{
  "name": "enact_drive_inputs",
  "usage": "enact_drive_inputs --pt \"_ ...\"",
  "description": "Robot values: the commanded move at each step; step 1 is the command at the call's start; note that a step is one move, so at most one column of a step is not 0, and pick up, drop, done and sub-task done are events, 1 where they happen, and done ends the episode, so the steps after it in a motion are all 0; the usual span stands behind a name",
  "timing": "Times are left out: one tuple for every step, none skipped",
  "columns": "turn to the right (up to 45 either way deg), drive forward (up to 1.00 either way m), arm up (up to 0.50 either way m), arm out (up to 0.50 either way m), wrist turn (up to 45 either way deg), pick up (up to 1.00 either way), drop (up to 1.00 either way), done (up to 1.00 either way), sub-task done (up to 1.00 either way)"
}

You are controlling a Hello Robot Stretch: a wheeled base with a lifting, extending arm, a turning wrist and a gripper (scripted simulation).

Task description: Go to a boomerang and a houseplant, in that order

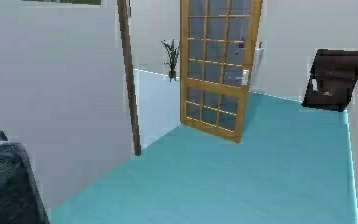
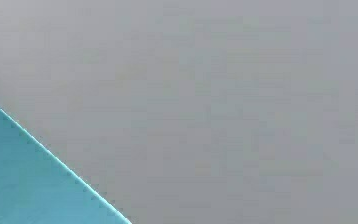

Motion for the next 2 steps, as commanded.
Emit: enact_drive_inputs --pt "0.0 1.0 0.0 0.0 0.0 0.0 0.0 0.0 0.0" --pt "0.0 1.0 0.0 0.0 0.0 0.0 0.0 0.0 0.0"
